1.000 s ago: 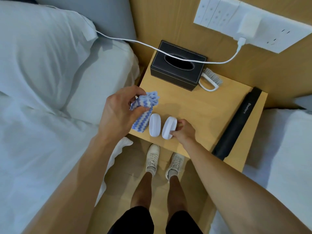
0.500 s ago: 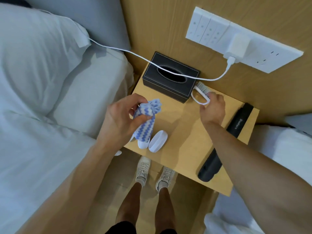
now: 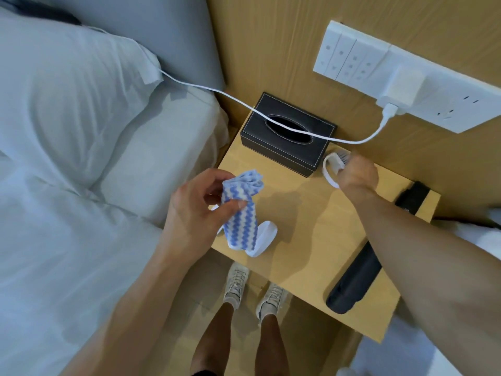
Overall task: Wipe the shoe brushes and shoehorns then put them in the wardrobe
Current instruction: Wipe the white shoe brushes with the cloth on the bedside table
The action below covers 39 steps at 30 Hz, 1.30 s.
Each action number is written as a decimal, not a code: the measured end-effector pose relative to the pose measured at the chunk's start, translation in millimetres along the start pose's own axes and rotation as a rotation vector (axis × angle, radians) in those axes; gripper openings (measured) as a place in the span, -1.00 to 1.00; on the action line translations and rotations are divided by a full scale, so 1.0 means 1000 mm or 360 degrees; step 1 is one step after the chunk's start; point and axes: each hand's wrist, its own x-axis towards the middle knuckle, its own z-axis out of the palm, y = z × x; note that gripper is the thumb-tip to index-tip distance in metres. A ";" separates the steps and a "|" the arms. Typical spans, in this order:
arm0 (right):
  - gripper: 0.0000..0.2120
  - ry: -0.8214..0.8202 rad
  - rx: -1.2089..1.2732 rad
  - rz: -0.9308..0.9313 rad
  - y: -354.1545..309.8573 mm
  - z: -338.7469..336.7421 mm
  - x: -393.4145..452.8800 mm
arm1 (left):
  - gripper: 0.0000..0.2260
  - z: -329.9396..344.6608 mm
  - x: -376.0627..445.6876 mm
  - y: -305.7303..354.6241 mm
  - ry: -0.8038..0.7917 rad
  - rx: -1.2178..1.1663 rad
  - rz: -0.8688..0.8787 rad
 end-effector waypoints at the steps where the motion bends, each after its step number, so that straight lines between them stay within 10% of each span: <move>1: -0.65 -0.0044 0.0122 0.0084 0.002 -0.002 -0.004 | -0.75 0.001 -0.001 0.002 0.0001 -0.0008 0.0000; 12: -0.79 -0.0455 0.1664 0.0740 0.040 -0.083 -0.118 | -0.80 -0.012 -0.006 0.065 -0.0191 -0.0184 0.0142; 26: -0.46 -0.0602 0.2206 -0.0223 0.004 -0.268 -0.271 | -0.78 -0.045 -0.015 0.225 -0.0328 -0.0076 0.0852; 39: -0.71 -0.0464 0.2432 -0.0440 0.001 -0.325 -0.307 | -0.67 -0.049 -0.043 0.277 -0.0421 -0.0103 0.1284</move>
